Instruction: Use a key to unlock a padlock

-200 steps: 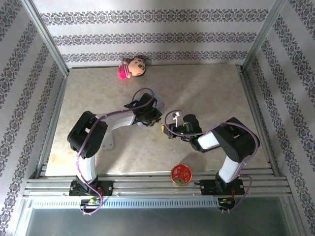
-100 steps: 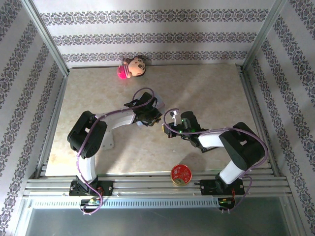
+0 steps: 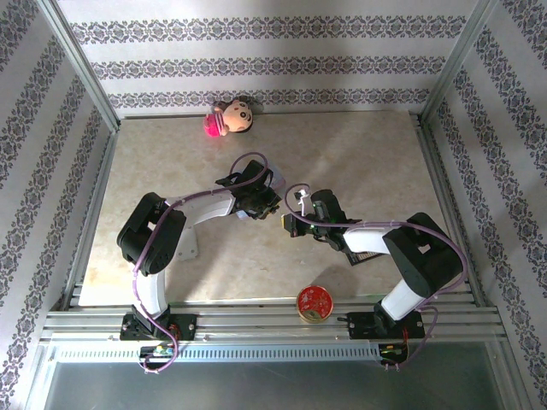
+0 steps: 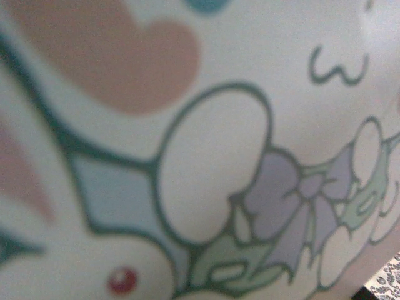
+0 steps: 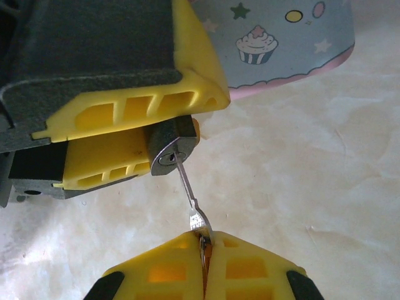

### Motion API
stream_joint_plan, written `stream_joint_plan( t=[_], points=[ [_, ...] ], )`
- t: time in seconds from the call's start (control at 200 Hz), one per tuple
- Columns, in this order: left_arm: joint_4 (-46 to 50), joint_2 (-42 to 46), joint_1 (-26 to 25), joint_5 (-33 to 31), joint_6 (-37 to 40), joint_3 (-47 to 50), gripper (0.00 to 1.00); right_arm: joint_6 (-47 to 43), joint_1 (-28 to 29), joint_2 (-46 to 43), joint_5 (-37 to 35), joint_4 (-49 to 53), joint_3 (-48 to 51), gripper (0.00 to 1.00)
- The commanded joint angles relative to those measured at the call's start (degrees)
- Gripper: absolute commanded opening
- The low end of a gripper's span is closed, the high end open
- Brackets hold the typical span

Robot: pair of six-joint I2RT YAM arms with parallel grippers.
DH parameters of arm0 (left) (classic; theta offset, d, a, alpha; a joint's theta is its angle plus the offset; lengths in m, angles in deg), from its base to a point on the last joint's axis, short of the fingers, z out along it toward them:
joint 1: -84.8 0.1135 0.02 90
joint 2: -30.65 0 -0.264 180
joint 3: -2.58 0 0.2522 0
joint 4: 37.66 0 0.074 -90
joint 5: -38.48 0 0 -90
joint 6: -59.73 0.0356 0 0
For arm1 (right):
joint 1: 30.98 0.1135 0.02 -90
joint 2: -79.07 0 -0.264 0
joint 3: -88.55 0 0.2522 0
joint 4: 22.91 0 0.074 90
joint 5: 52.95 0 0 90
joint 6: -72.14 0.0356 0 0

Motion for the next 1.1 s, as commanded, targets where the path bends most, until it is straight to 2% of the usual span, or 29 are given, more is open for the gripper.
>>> stream_joint_plan(
  t=[0.0, 0.185, 0.39, 0.515, 0.63, 0.879, 1.094],
  points=[
    [5.49, -0.06, -1.47, 10.83, -2.62, 1.69, 0.06, 4.89, -0.92, 1.12, -3.5, -6.01, -4.43, 0.0],
    [5.19, 0.06, -1.47, 11.21, -2.44, 2.15, 0.06, 8.81, -1.61, 0.33, -0.99, -1.24, -6.78, 0.0],
    [5.57, 0.31, -1.47, 12.0, -1.47, 1.93, 0.06, 13.59, -3.25, -0.03, 5.68, -2.5, -7.1, 0.0],
    [4.97, 0.43, -1.48, 12.37, -1.82, 2.18, 0.06, 14.6, -3.03, -0.61, 7.22, -2.39, -7.33, 0.0],
    [5.18, 0.82, -1.47, 12.51, -1.65, 2.08, 0.06, 14.61, -2.77, -1.38, 6.84, -1.73, -7.33, 0.0],
    [4.45, 0.89, -1.84, 13.38, -2.26, 1.93, 0.06, 10.49, -0.63, -1.02, 1.17, 2.64, -9.55, 0.0],
    [3.65, 0.67, -2.51, 14.12, -2.48, 2.06, 0.07, 7.28, -0.2, 0.82, -1.34, 1.63, -12.08, 0.0]
  ],
)
